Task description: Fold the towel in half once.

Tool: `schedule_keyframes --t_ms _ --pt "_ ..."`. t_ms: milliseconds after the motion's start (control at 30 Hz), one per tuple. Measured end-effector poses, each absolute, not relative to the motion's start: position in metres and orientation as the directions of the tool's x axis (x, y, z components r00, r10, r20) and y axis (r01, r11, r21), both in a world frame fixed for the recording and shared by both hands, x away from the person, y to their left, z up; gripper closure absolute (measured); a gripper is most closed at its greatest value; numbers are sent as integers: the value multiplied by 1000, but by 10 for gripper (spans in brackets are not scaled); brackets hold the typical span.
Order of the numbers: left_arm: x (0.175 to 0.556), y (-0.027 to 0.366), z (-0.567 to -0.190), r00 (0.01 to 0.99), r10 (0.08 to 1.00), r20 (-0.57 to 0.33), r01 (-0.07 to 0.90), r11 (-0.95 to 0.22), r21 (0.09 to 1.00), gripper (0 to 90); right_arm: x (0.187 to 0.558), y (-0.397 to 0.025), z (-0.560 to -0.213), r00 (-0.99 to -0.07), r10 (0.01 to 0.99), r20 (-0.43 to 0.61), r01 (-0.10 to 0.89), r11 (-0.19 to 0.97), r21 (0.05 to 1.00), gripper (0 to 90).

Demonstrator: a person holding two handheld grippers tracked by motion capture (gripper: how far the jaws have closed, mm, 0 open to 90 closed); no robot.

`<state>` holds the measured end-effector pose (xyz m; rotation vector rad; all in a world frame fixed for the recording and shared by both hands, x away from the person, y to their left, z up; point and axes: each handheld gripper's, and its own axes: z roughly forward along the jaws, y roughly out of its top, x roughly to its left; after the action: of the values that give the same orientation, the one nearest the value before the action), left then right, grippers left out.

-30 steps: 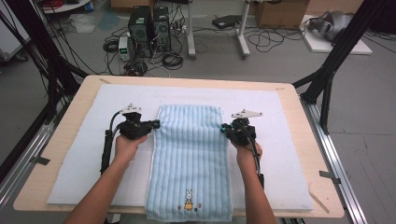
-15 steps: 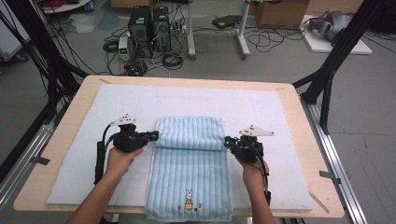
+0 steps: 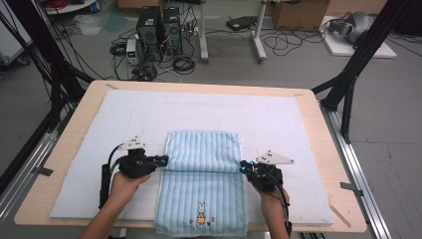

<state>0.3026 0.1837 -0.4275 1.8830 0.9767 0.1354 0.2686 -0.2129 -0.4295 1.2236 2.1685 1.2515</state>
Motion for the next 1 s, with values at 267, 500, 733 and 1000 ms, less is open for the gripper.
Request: schedule_keyframes --t_ms 267,500,733,1000 --pt "306 185 -427 648 701 -296 559 -175 810 550 267 -214 -430 -554 824 119 516 228 825 661" --pt "325 192 -420 619 735 -277 514 -112 850 478 288 -218 -421 -509 852 123 520 190 833 515" --pt "350 183 -424 587 762 -275 534 -108 839 429 327 -208 -413 -494 864 95 559 232 796 514" --pt "371 170 -438 539 800 -265 585 -128 801 449 362 -189 -423 -499 863 82 625 293 724 561"
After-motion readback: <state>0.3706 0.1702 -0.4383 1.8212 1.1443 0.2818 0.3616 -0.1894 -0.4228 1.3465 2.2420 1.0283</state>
